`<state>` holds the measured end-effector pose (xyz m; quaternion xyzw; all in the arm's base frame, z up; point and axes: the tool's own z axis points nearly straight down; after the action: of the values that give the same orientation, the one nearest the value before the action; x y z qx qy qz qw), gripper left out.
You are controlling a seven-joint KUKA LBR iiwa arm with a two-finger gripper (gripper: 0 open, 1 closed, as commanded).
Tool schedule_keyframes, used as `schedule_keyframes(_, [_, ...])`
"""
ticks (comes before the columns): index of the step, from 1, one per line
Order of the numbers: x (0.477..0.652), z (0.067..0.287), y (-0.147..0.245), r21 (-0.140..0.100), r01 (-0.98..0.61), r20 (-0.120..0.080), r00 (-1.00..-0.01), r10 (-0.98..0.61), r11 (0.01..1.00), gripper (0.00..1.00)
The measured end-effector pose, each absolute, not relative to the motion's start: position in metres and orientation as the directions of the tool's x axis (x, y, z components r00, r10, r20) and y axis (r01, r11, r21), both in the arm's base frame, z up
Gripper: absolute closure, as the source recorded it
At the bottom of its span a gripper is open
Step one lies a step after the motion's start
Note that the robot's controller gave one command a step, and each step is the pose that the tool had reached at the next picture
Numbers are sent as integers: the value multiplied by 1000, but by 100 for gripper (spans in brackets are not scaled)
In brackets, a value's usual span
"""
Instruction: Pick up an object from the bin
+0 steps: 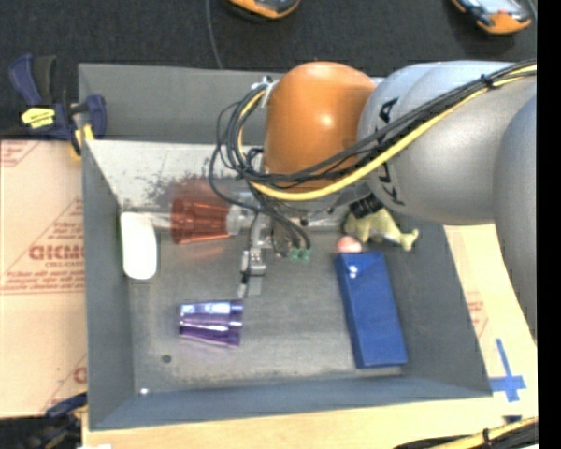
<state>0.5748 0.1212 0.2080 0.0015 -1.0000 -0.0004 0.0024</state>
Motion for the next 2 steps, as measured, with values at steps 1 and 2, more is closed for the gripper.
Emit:
schedule_keyframes(1, [577,212,121,1,-1,-3,-1000,-1,1000,0])
schedule_keyframes(2, [521,174,120,1,-60,-6,-998,-60,998,0])
